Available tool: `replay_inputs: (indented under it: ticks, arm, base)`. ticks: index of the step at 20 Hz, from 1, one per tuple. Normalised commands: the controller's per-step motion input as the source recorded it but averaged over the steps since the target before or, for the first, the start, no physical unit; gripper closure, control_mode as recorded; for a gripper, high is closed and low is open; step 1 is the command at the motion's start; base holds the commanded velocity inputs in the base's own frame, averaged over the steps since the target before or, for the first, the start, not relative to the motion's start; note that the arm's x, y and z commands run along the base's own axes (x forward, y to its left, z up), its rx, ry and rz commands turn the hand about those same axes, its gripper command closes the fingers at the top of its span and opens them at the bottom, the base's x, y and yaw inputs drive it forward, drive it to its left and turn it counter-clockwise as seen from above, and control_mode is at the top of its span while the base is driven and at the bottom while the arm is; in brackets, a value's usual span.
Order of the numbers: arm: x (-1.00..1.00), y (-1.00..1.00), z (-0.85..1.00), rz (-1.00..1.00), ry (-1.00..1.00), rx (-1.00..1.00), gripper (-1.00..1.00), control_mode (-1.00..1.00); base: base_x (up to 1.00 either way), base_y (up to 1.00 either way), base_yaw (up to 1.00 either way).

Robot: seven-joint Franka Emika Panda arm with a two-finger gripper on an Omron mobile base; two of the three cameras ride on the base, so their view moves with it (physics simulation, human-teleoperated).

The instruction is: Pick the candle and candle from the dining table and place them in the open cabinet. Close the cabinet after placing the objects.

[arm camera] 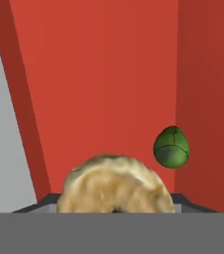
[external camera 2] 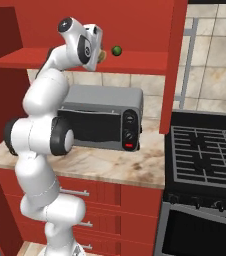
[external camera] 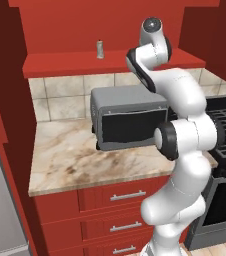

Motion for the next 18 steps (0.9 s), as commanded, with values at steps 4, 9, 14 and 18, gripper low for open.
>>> replay_inputs:
  ticks: [4,9,14,18]
  arm:
    - [0.49,-0.10,-0.08,0.00,0.00,0.00,1.00,-1.00]
    - [0.43,-0.07,-0.10,0.00,0.04,0.00,1.00,-1.00]
    - [0.18,0.00,-0.01,0.00,0.06,0.00,1.00,-1.00]
    - [0.15,0.00,0.00,0.00,0.09,0.00,1.00,-1.00]
  base:
    - [0.00,0.00,0.00]
    - [0.00,0.00,0.00]
    - [0.00,0.00,0.00]
    - [0.00,0.00,0.00]
